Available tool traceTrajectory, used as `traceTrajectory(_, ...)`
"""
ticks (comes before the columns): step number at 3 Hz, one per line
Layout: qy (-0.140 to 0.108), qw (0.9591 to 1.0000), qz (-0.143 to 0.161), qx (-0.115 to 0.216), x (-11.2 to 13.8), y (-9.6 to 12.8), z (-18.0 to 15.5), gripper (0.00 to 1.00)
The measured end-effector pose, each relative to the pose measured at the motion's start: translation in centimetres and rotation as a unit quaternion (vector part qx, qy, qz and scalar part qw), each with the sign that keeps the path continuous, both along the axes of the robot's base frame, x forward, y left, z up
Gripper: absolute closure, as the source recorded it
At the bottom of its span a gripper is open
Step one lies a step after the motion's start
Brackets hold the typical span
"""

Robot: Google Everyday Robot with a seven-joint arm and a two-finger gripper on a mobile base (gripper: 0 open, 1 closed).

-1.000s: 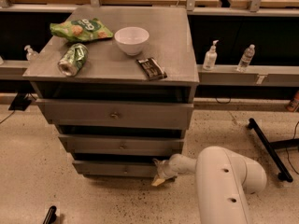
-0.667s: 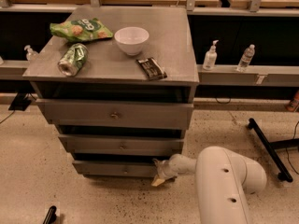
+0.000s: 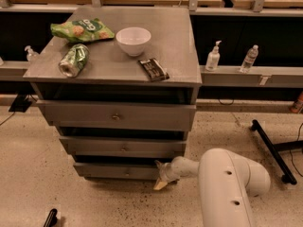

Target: Open bottom drawer

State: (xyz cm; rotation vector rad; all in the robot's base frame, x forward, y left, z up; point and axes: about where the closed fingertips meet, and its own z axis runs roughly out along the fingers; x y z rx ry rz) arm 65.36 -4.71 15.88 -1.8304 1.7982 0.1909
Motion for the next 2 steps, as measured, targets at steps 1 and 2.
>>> traceTrajectory(1, -0.009, 0.9994, 0.028, 0.017, -3.3, 0.7, 0.9, 0.22)
traceTrajectory(2, -0.048, 0.9949, 0.063, 0.063, -9.7, 2.3, 2.3, 0.1)
